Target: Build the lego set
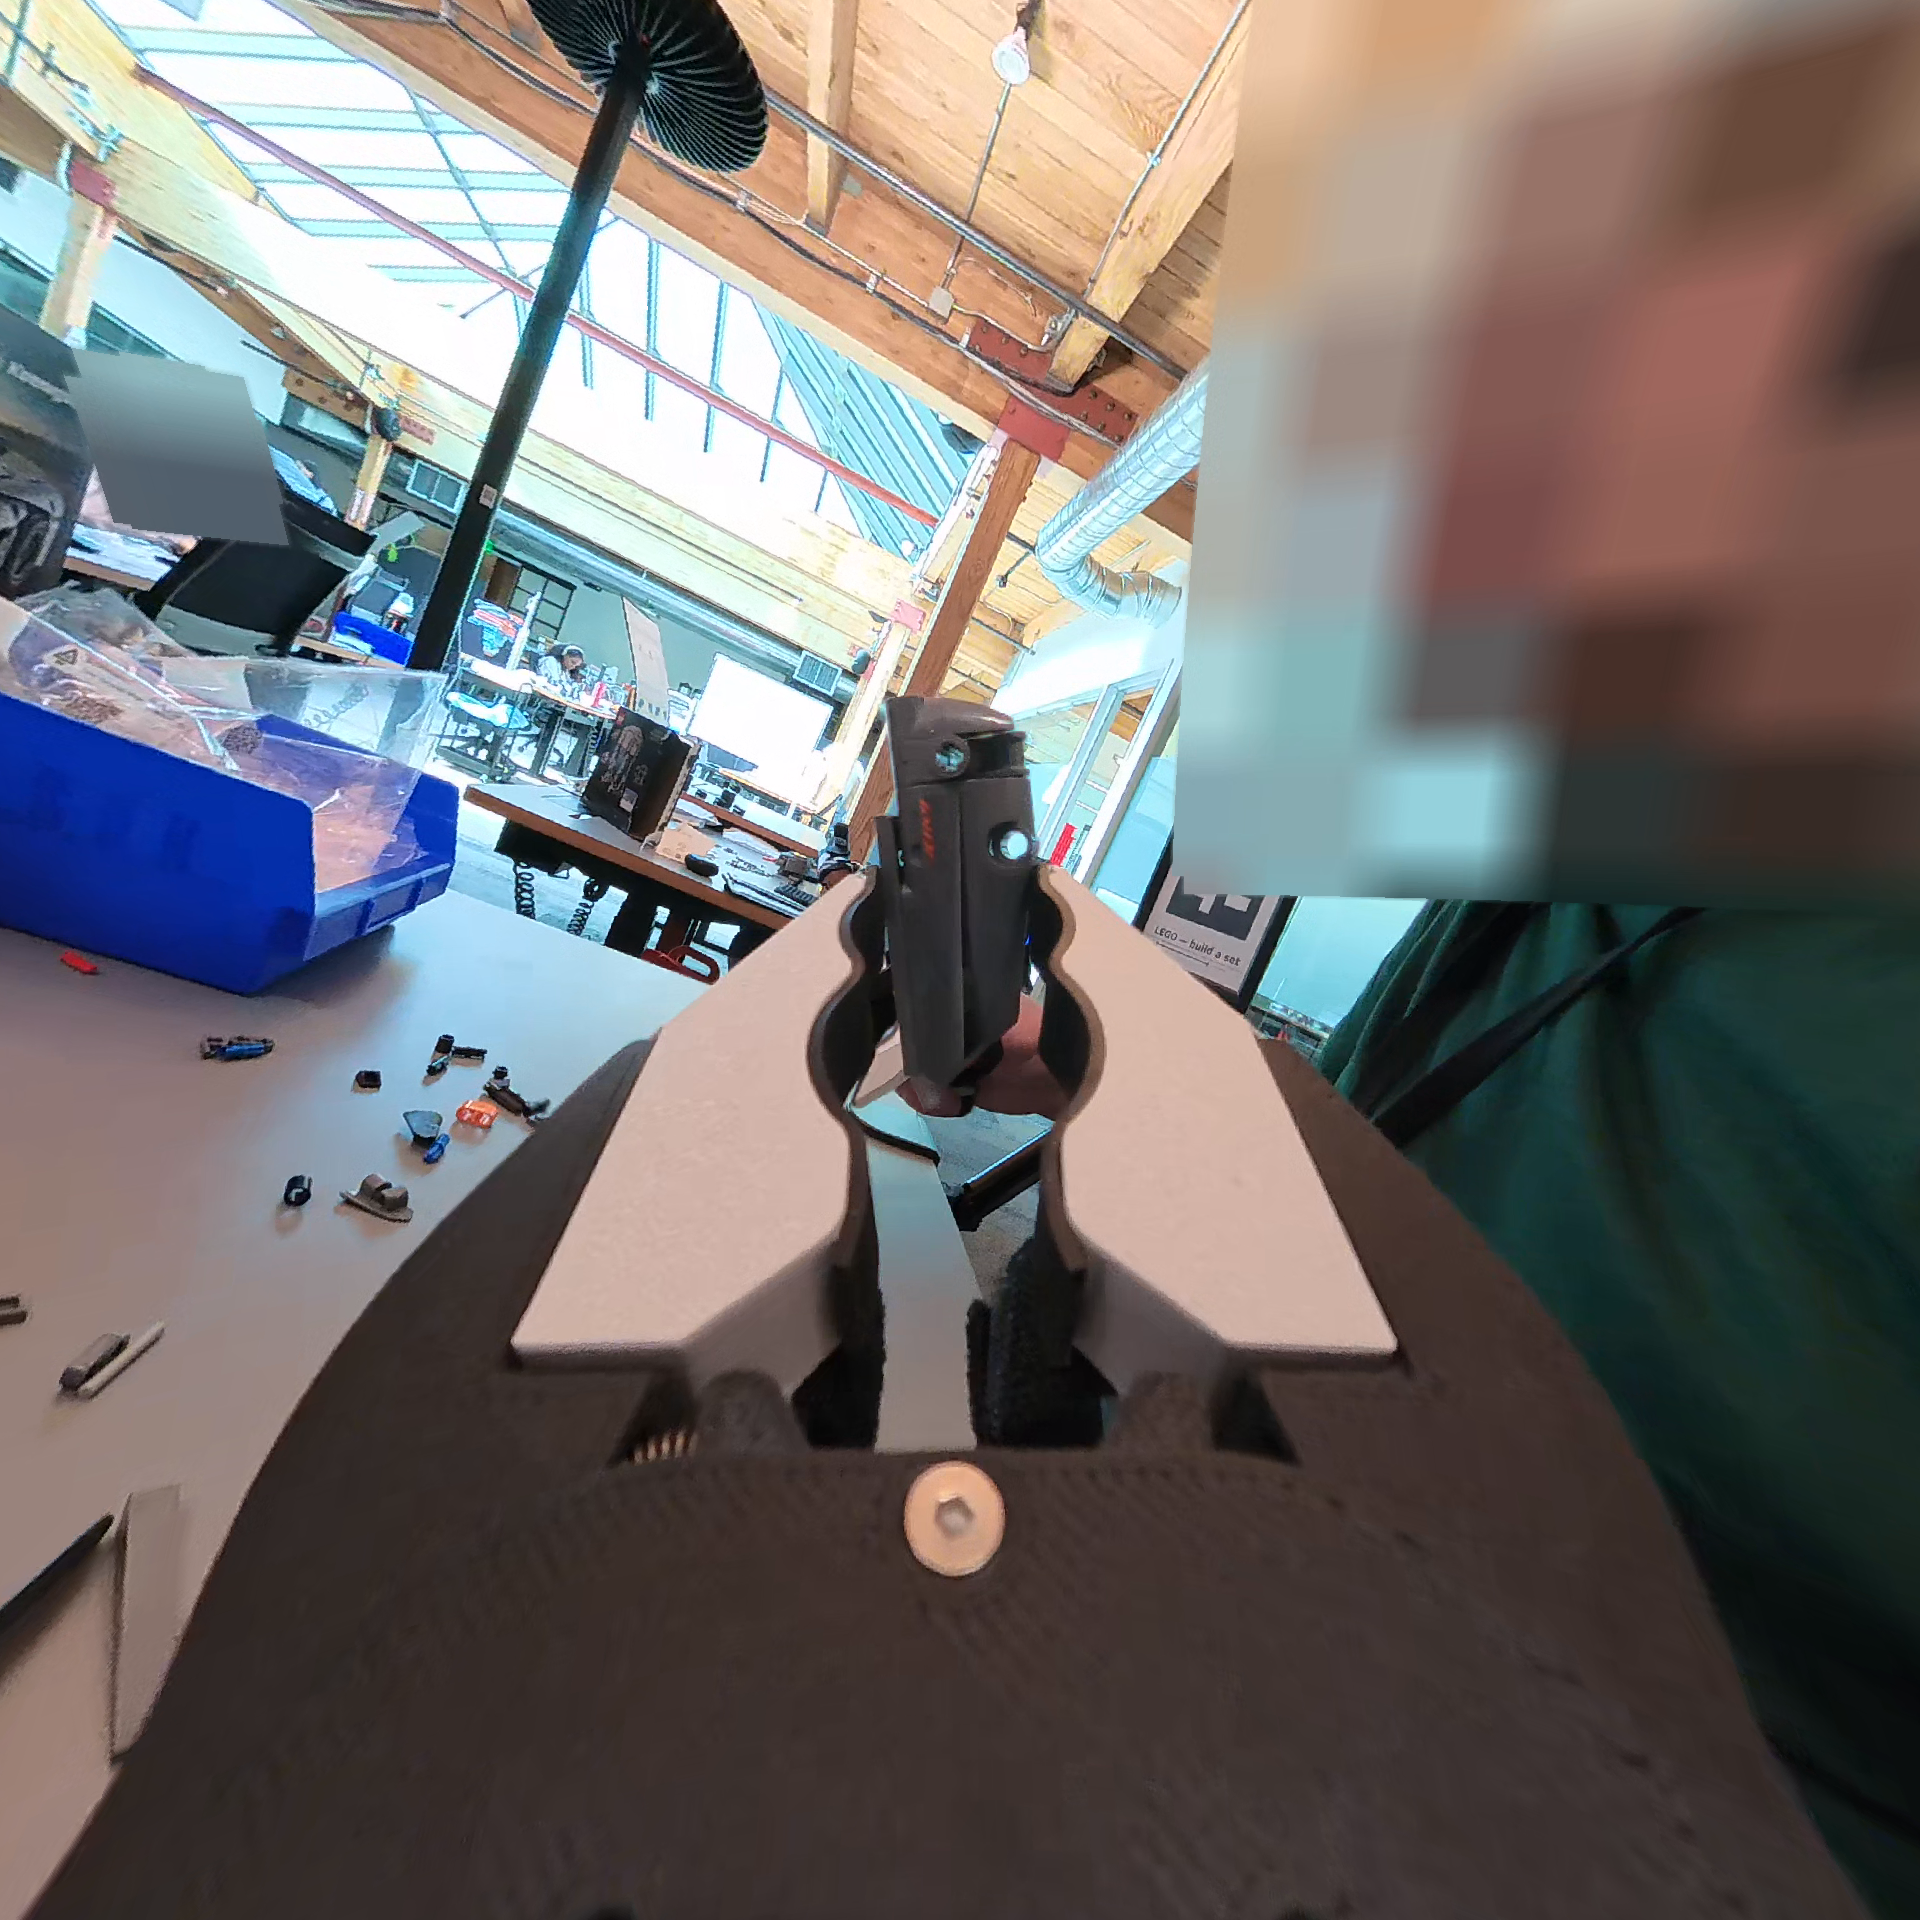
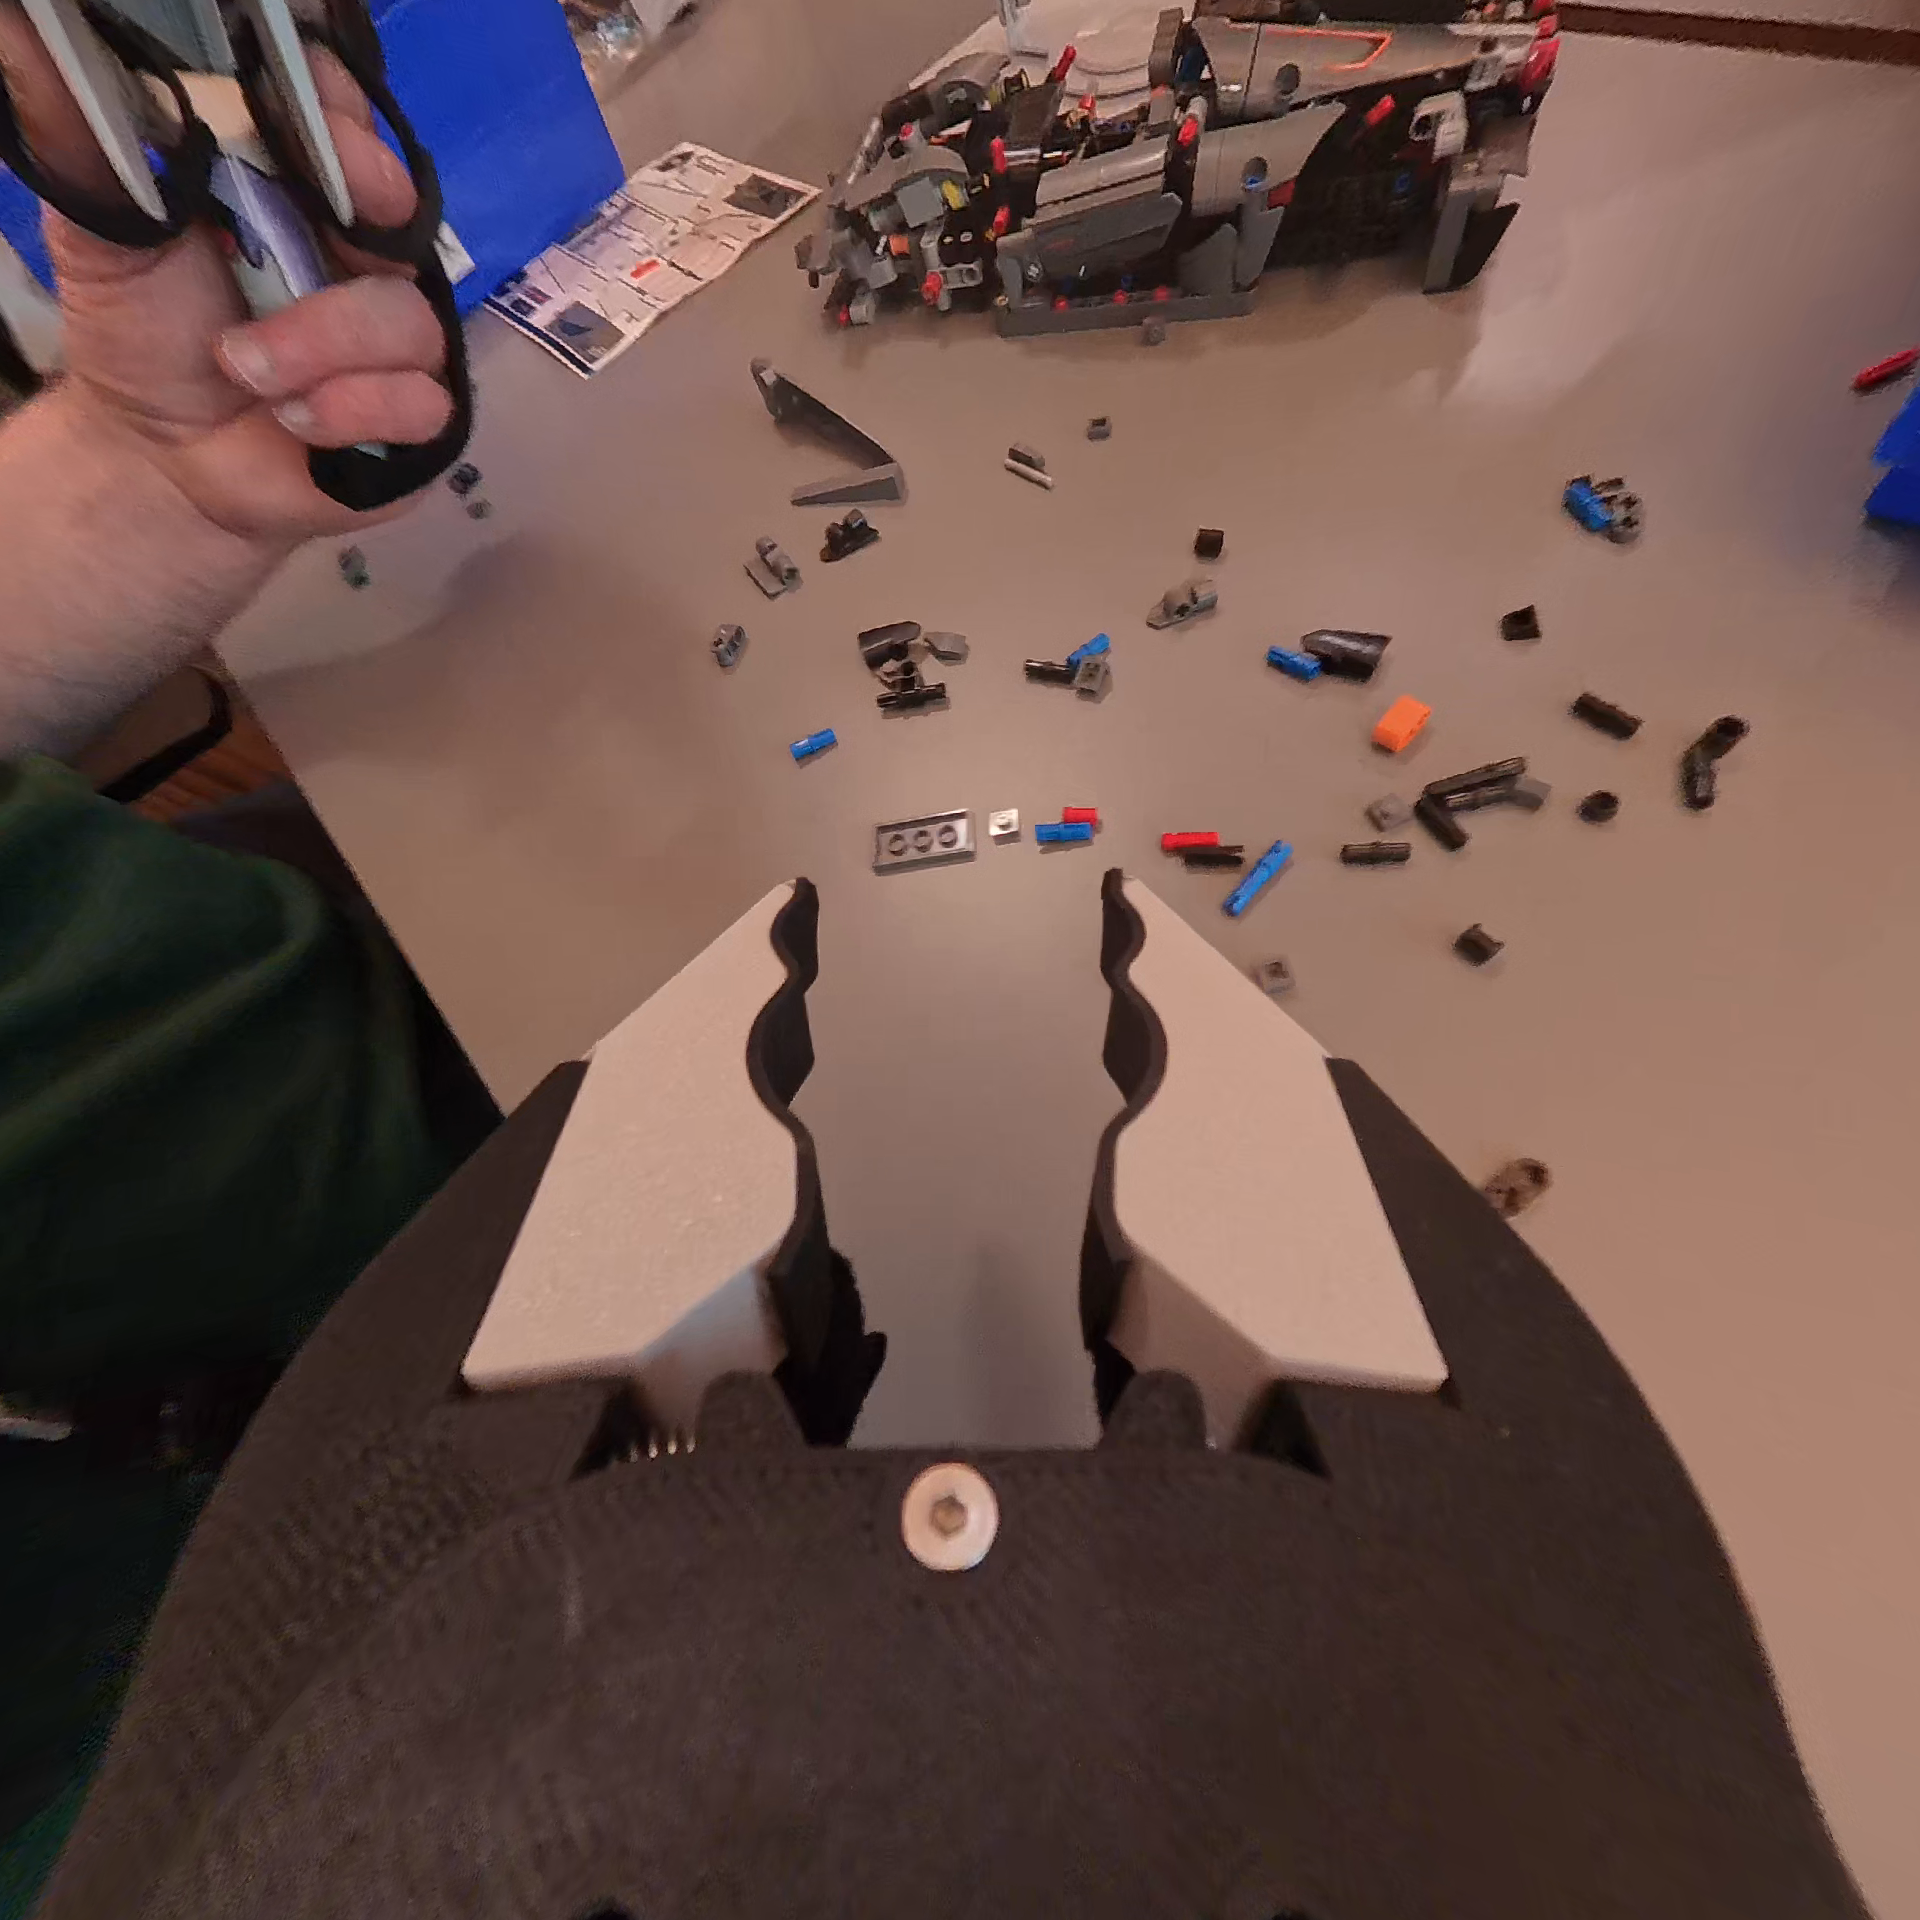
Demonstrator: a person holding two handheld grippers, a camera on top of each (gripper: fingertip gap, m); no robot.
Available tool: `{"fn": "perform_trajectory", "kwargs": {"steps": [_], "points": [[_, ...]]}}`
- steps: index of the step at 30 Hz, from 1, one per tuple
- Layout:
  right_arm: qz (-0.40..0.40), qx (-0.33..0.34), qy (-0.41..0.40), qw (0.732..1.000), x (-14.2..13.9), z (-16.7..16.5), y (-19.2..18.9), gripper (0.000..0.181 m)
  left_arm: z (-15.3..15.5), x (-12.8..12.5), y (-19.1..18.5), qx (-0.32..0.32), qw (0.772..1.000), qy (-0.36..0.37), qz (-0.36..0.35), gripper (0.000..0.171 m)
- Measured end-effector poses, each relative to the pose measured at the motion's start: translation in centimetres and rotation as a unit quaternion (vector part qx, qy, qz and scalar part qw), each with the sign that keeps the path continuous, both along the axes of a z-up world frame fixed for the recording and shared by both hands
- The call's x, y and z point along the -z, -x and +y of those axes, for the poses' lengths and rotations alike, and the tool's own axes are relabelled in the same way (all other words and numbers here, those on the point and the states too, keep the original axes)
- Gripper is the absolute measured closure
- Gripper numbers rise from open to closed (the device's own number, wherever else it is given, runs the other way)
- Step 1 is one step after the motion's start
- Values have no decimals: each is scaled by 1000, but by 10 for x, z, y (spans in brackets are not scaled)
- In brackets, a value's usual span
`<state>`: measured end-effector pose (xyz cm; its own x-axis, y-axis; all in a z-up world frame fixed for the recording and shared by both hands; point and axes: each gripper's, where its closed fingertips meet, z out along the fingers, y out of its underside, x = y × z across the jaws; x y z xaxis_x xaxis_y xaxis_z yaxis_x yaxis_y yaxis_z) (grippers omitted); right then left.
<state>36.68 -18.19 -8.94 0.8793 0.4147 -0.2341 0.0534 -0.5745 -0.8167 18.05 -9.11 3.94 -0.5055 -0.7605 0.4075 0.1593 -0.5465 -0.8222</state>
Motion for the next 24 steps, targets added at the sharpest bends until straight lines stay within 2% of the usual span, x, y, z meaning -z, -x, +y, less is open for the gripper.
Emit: {"fn": "perform_trajectory", "kwargs": {"steps": [2, 4, 9, 14, 18, 21, 24], "points": [[-35, 8, -15, 999, -6, 5, -4, 128, 2, -3, -1, -1, 1000, -3, -10, 147], [-41, 17, -46, 998, -24, 12, 0, 128, 5, -8, -1, 0, 1000, -1, -23, 147], [-10, -31, -64, 997, -65, 30, 51, 128, 7, -23, -6, 18, 998, 13, -58, 147], [31, -79, -101, 991, -109, 69, 103, 128, 9, -35, -13, 38, 994, 30, -94, 147], [43, -109, -122, 986, -120, 95, 139, 130, 8, -42, -17, 49, 990, 53, -123, 146], [51, -128, -115, 984, -115, 102, 156, 130, 9, -43, -22, 44, 988, 65, -134, 146], [115, -135, -115, 977, -123, 102, 165, 132, 8, -39, -29, 39, 988, 66, -133, 147]]}}
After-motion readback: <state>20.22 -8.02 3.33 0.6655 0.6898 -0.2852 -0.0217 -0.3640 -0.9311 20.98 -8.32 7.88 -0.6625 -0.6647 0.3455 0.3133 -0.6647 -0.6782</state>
